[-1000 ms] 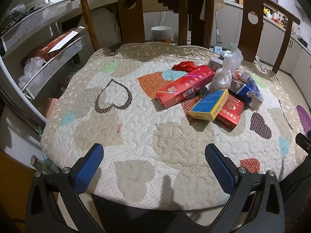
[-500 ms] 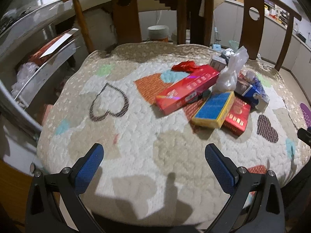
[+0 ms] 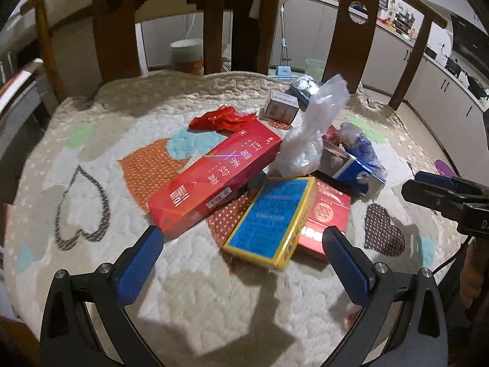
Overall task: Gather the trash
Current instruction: 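Grasp the clear plastic bag with the right tool while the left grasps the yellow box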
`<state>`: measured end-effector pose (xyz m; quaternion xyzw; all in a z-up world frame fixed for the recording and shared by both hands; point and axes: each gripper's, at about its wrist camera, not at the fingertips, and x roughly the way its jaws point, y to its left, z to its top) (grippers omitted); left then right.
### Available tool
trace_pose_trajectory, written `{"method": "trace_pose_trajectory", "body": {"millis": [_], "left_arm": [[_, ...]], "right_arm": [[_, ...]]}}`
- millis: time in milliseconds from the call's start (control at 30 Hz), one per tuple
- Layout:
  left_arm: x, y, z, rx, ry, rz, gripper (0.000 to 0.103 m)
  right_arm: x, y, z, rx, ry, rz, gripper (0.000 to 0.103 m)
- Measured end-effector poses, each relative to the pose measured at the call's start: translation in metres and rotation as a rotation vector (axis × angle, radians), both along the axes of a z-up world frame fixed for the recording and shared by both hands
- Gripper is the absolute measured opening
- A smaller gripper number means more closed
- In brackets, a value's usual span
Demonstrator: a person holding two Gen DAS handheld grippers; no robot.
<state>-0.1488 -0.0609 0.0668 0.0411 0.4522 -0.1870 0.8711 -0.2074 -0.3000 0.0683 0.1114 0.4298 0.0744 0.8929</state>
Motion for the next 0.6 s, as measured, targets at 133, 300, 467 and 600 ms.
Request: {"method": "trace_pose_trajectory", "body": {"millis": [133, 300, 467, 600], "left_arm": [[0.013, 0.002, -0.01, -0.05, 0.059, -0.02, 0.103], [0.022, 0.005, -0.017, -0.121, 0.107, -0.036, 0.098], [0.026, -0.003, -0.028, -0.17, 0.162, -0.072, 0.077], [0.026, -0.007, -0.032, -0.171, 0.169, -0.068, 0.065]], "right_arm": [[0.018, 0.01, 0.005, 0.01, -0.006, 0.061, 0.082], [0.051, 0.031, 0.018, 0.06, -0.027, 0.135, 0.082], [0.09, 0.053, 0.015, 0.116, -0.016, 0.161, 0.082], [0.11, 0.068, 0.009, 0.126, 0.004, 0.168, 0.082]]}}
